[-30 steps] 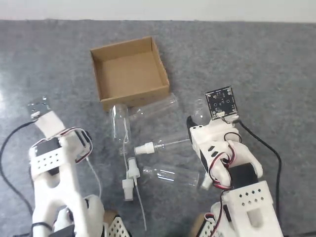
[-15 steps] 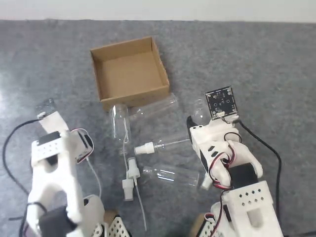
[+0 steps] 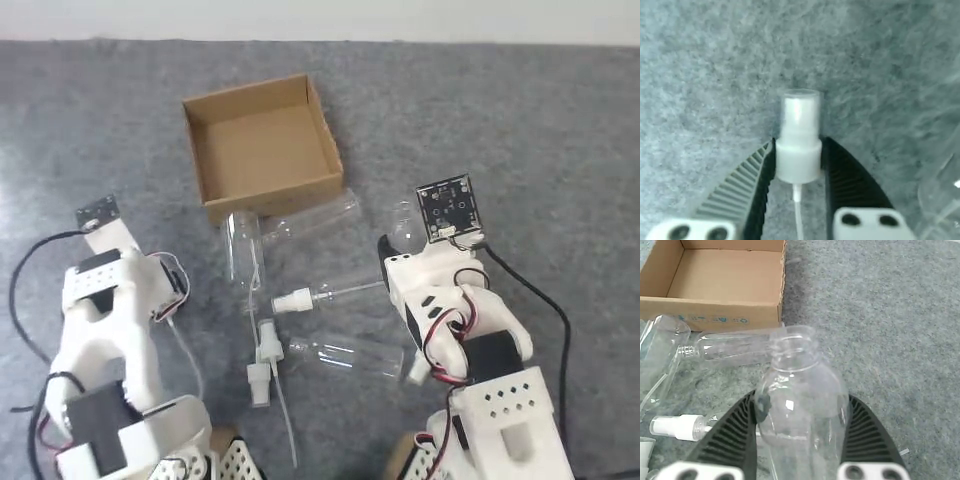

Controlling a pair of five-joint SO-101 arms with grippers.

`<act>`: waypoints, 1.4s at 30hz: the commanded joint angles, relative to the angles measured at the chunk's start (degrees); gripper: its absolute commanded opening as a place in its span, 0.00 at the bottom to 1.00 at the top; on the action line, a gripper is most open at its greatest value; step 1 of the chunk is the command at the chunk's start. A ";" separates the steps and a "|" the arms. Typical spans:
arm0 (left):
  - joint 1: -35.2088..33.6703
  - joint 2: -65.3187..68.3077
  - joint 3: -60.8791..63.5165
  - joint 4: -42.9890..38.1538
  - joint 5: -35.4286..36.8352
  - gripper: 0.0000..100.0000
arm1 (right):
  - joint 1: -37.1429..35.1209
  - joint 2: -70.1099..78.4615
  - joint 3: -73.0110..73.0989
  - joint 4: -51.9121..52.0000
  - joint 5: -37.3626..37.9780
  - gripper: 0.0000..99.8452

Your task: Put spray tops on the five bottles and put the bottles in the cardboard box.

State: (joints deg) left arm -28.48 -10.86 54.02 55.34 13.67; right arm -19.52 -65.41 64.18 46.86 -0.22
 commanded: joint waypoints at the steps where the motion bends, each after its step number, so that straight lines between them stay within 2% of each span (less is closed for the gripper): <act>1: 0.00 0.18 -3.21 0.79 -0.44 0.05 | -0.22 -1.36 0.18 -1.10 -0.09 0.08; 4: 0.00 -0.70 -2.95 0.79 -0.53 0.01 | -0.22 -1.36 0.18 -1.10 -0.09 0.08; 18: -0.35 -5.71 -3.12 2.20 -2.73 0.01 | -0.31 -1.36 0.18 -0.92 -0.09 0.08; 27: 0.00 -20.57 -3.21 7.47 -2.81 0.01 | -0.31 -1.89 0.18 -0.84 -0.09 0.08; 33: 0.00 -31.21 -3.12 8.18 -2.90 0.01 | -0.31 -1.89 0.18 -0.84 -0.09 0.08; 42: 3.52 -34.20 -3.21 8.00 -3.78 0.01 | -0.40 -1.89 0.18 -0.84 -0.09 0.08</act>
State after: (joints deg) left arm -25.93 -42.51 53.41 63.08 11.03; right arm -19.52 -65.58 64.18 46.86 -0.22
